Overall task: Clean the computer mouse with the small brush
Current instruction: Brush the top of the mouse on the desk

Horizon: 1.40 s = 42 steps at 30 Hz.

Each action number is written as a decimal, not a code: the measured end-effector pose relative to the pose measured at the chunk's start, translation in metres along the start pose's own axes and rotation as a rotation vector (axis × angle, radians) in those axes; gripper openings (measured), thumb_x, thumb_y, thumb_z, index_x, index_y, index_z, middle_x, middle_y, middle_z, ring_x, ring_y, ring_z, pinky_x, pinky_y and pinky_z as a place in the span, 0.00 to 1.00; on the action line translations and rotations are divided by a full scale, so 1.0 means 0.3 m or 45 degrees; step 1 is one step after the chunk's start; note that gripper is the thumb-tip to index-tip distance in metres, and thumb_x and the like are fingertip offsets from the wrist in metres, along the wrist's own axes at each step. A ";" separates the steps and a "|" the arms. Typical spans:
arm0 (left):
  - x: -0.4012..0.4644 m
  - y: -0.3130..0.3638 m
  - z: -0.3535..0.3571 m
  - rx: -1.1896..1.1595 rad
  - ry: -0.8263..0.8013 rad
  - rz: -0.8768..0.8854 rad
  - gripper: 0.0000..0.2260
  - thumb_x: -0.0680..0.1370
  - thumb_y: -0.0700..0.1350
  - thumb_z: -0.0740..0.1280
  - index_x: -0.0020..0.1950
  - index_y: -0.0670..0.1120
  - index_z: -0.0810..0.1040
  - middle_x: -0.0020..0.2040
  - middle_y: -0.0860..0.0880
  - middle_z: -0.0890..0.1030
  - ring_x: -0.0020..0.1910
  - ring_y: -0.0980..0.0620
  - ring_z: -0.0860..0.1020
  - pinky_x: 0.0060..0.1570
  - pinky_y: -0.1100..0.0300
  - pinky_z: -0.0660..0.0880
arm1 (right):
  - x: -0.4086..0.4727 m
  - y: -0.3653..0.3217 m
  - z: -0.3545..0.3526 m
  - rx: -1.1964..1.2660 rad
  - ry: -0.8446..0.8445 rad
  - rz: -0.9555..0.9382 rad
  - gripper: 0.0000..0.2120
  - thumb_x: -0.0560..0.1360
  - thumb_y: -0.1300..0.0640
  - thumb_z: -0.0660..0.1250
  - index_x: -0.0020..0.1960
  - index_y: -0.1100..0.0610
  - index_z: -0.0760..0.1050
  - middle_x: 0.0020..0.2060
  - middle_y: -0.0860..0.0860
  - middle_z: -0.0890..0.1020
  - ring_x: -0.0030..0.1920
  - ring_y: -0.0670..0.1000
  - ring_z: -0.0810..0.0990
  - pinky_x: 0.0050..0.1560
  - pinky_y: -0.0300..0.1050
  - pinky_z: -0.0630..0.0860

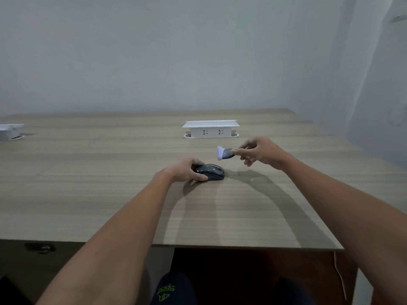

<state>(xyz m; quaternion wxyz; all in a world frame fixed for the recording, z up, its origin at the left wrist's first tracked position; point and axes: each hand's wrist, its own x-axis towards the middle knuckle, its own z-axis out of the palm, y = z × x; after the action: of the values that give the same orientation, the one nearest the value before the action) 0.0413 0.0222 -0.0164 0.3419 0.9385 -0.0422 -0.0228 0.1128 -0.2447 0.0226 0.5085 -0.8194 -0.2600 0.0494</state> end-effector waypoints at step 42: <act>0.062 0.008 0.005 -0.053 -0.038 0.045 0.17 0.73 0.45 0.77 0.60 0.42 0.83 0.55 0.43 0.86 0.52 0.49 0.82 0.62 0.52 0.76 | 0.118 -0.055 0.048 -0.424 -0.116 -0.003 0.09 0.76 0.61 0.70 0.47 0.68 0.83 0.34 0.56 0.79 0.30 0.50 0.73 0.31 0.40 0.72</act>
<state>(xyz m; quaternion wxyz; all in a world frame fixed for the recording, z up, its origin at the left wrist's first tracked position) 0.0597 0.0175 -0.0161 0.3611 0.9298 -0.0632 -0.0319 0.1321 -0.2106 0.0365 0.3536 -0.8889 -0.2882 0.0421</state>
